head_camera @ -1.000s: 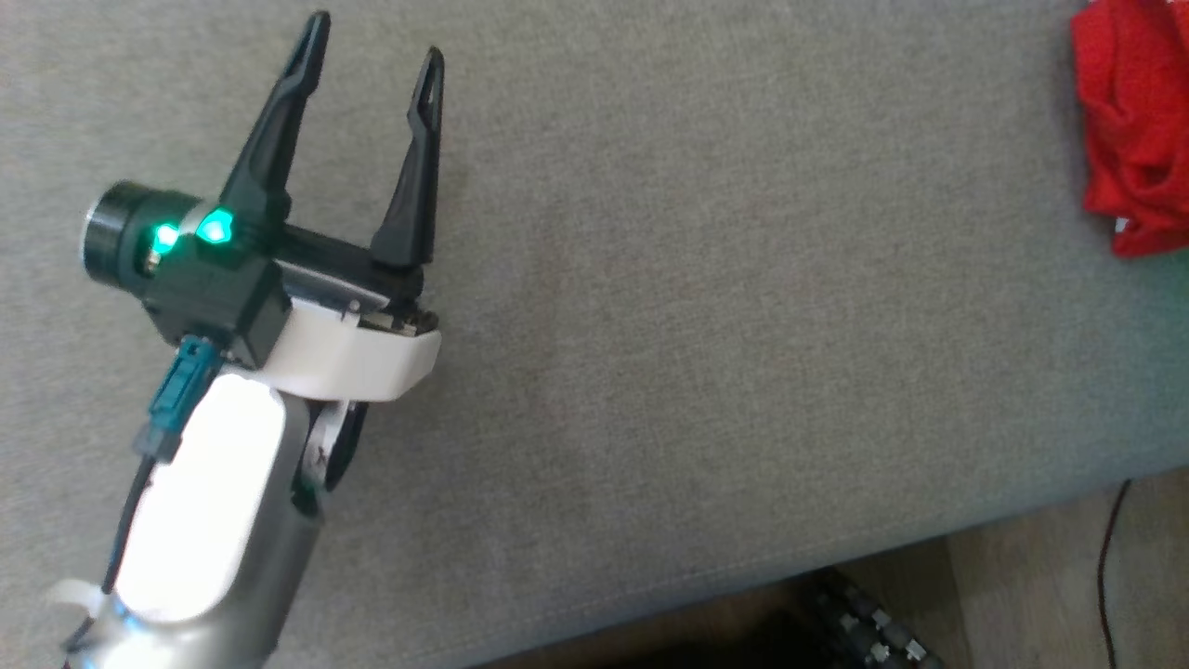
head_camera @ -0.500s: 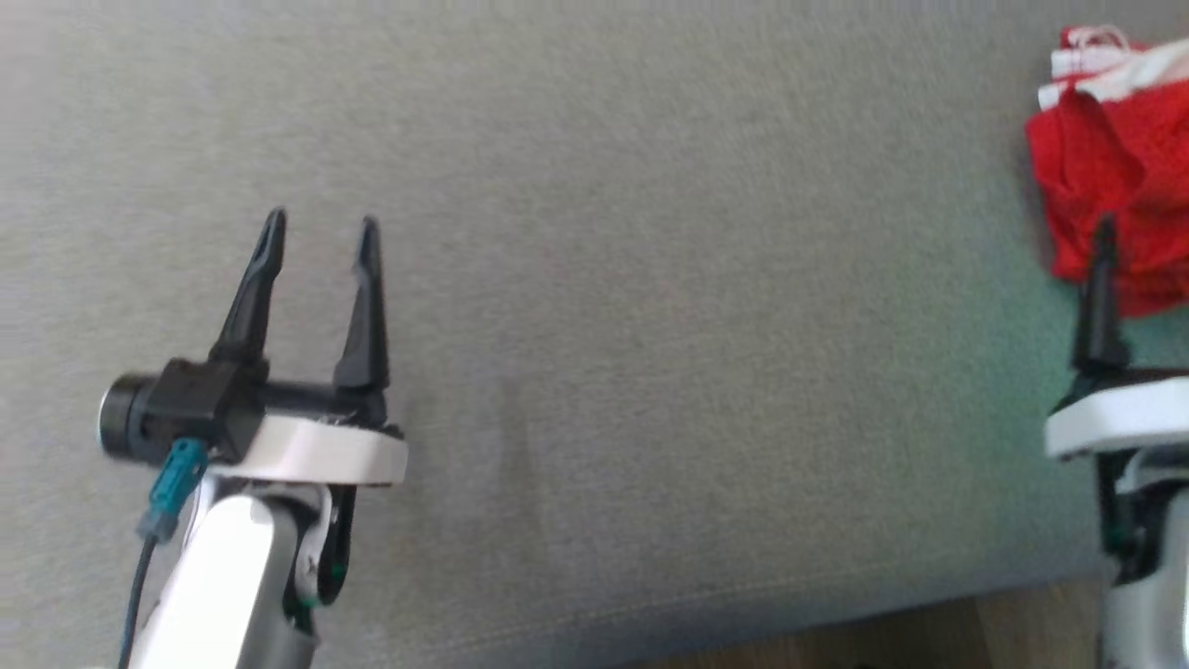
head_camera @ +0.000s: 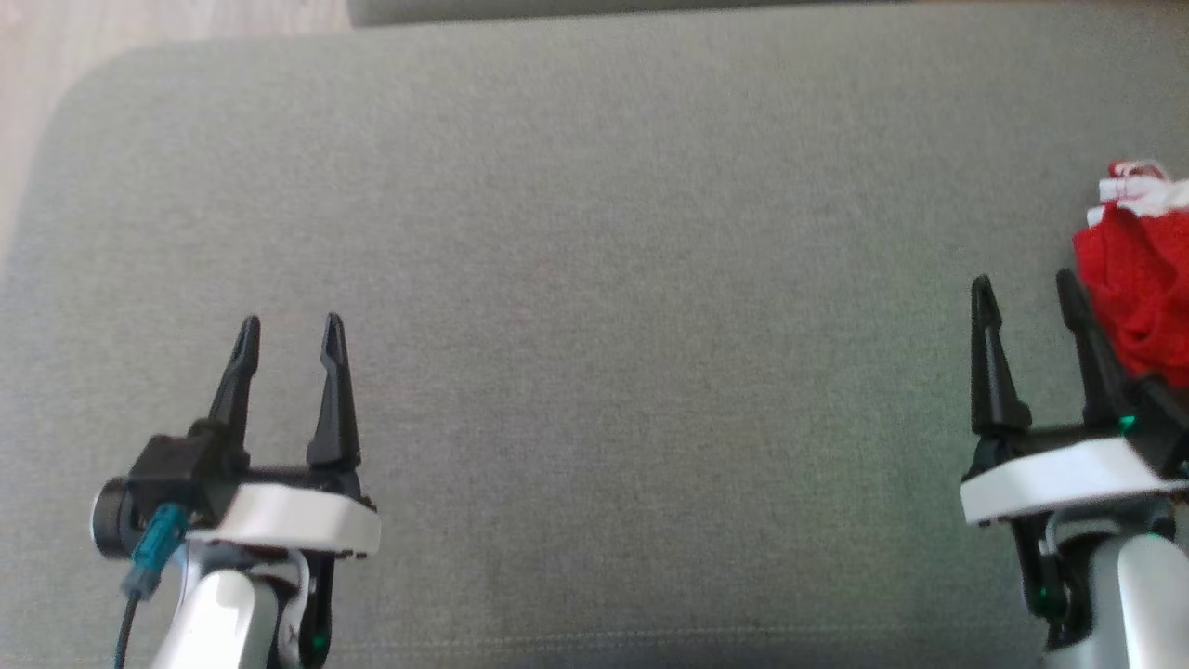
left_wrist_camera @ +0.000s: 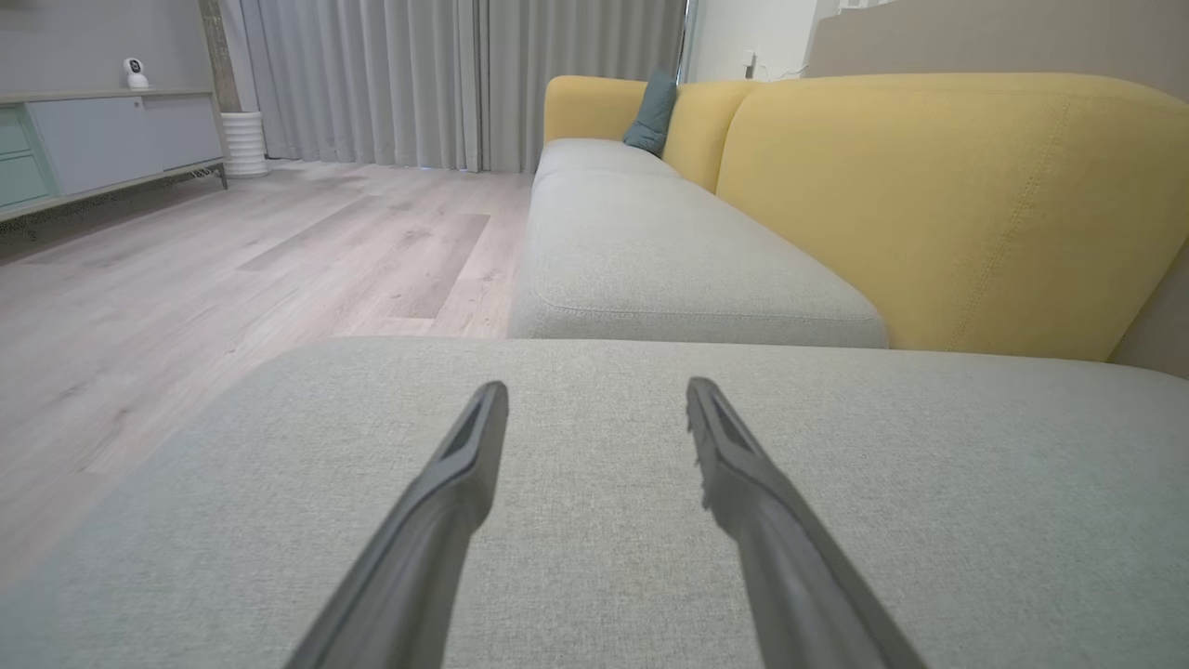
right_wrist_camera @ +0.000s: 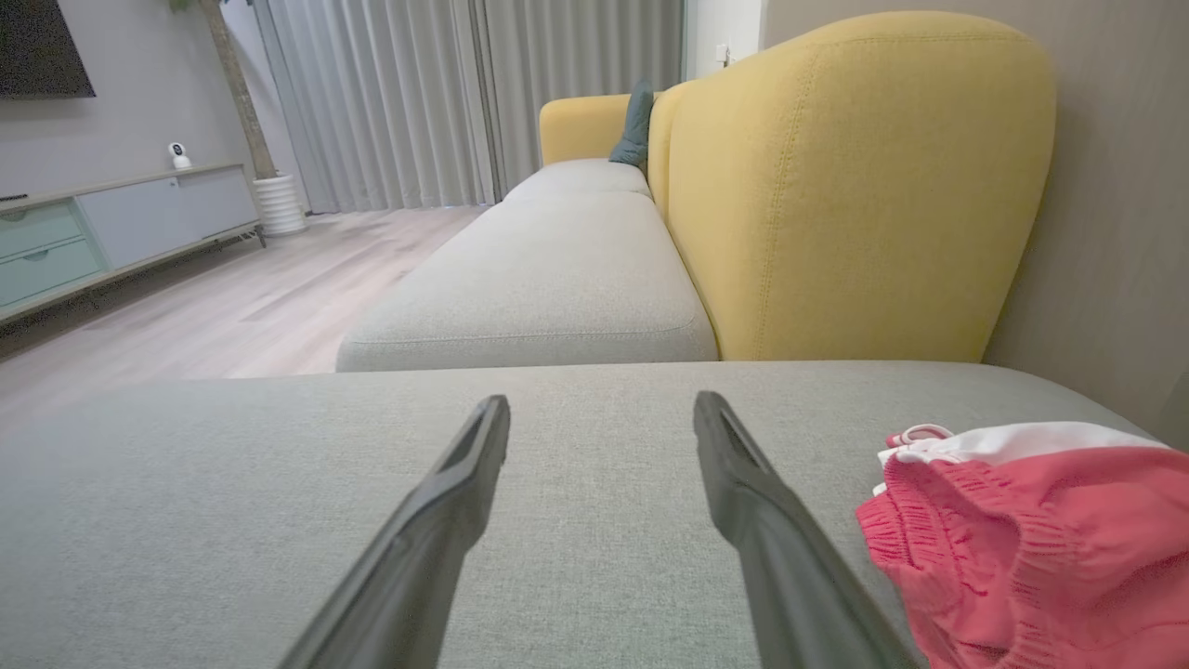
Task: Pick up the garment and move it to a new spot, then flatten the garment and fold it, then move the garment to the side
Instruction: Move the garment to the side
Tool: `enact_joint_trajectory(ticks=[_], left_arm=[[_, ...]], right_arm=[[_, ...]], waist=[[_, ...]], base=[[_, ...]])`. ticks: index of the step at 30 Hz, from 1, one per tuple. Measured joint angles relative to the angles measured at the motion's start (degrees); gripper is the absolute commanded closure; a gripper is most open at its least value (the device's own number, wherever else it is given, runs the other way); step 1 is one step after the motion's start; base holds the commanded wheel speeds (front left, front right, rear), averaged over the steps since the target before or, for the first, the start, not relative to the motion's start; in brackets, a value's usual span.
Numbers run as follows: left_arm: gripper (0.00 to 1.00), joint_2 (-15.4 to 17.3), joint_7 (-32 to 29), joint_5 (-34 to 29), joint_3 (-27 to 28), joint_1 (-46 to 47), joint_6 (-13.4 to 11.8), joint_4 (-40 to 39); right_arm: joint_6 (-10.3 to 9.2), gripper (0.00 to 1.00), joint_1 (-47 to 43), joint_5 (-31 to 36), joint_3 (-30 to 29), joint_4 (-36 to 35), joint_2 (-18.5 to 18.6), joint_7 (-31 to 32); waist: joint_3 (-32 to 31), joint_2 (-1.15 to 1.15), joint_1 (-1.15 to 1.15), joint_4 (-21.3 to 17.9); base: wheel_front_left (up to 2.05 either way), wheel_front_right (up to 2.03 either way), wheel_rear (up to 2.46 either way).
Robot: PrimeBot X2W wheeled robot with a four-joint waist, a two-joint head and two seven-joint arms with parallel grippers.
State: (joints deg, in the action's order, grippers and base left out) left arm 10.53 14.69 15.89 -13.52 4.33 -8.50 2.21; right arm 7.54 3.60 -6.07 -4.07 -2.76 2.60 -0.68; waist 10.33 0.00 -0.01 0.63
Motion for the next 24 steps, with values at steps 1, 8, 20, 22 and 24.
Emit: enact_joint_trajectory(ticks=[1,8,20,22,24], left_arm=[[0.0,0.0,0.0,0.0,0.1,-0.4,0.1,0.1],[0.0,-0.1,0.0,0.0,0.3,-3.1,2.0,2.3],[0.0,-0.2,0.0,0.0,-0.4,-6.4,3.0,4.9],[0.0,-0.2,0.0,0.0,-0.4,-6.6,3.0,5.1],[0.0,-0.2,0.0,0.0,-0.5,-6.6,3.0,5.3]], right_arm=[[0.0,0.0,-0.4,-0.1,0.1,0.0,0.0,0.0],[0.0,0.0,-4.0,-1.0,0.8,-0.3,0.0,0.6],[0.0,0.0,-8.4,-2.0,1.7,-0.8,0.0,1.2],[0.0,0.0,-8.9,-2.0,1.8,-0.9,0.0,1.2],[0.0,0.0,-9.1,-2.0,2.0,-0.9,0.0,1.3]], waist=[[-0.7,0.0,0.0,0.3],[-4.6,0.0,0.0,0.7],[-9.2,0.0,0.0,-0.2],[-9.4,0.0,0.0,-0.4],[-9.6,0.0,0.0,-0.5]], base=[[0.0,0.0,0.0],[0.0,0.0,0.0],[0.0,0.0,0.0],[0.0,0.0,0.0],[0.0,0.0,0.0]])
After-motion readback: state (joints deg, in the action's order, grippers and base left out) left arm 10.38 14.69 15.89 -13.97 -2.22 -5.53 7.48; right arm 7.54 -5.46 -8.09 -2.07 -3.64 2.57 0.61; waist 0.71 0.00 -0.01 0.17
